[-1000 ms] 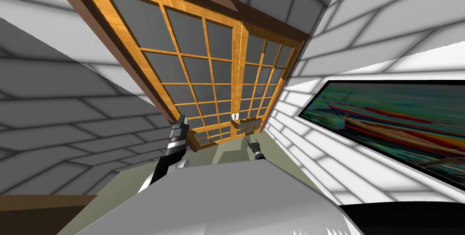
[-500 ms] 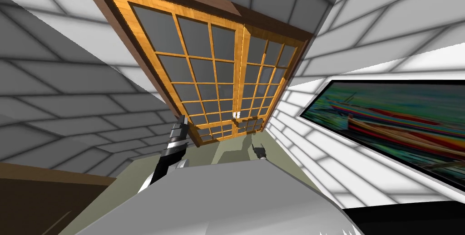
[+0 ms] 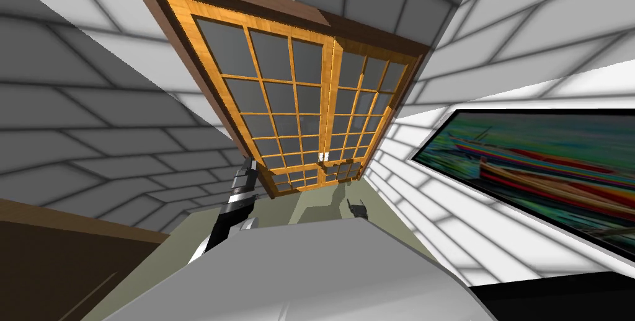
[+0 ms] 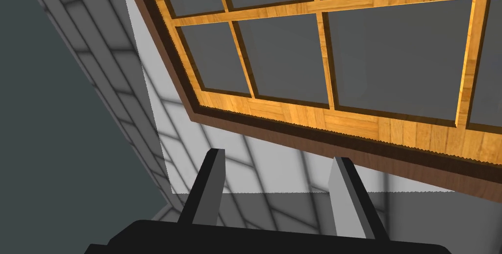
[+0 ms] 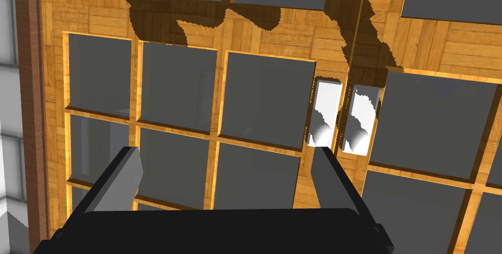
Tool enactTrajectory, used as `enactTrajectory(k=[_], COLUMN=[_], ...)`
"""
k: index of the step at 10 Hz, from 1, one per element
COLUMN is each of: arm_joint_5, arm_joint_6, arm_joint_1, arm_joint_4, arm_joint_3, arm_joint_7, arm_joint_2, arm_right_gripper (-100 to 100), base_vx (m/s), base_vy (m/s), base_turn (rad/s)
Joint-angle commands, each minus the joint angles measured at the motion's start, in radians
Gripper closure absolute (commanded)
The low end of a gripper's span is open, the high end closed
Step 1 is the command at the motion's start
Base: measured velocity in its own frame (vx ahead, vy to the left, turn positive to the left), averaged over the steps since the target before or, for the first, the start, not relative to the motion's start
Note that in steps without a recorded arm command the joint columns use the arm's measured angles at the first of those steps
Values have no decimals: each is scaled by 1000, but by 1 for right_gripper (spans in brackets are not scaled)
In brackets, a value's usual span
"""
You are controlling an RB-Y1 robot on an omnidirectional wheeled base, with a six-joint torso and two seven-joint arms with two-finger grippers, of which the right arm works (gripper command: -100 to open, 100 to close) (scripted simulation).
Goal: Pull the door open
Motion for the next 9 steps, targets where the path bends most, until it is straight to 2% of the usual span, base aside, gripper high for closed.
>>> enactTrajectory(k=[1, 3, 4, 6, 9], arm_joint_5=[0, 1, 1, 2, 7], arm_joint_6=[8, 11, 11, 14, 13], arm_joint_1=[11, 23, 23, 29, 11], arm_joint_4=[-3, 1, 1, 2, -5], arm_joint_3=[-28, -64, -64, -109, -159], arm_joint_7=[7, 15, 15, 25, 40], arm_joint_2=[2, 5, 5, 14, 39], arm_right_gripper=[-100, -100, -100, -100, -100], base_vx=[-49, -53, -32, -6, 69], base_vy=[-21, -33, -15, -27, -63], base_turn=[112, 111, 32, 155, 181])
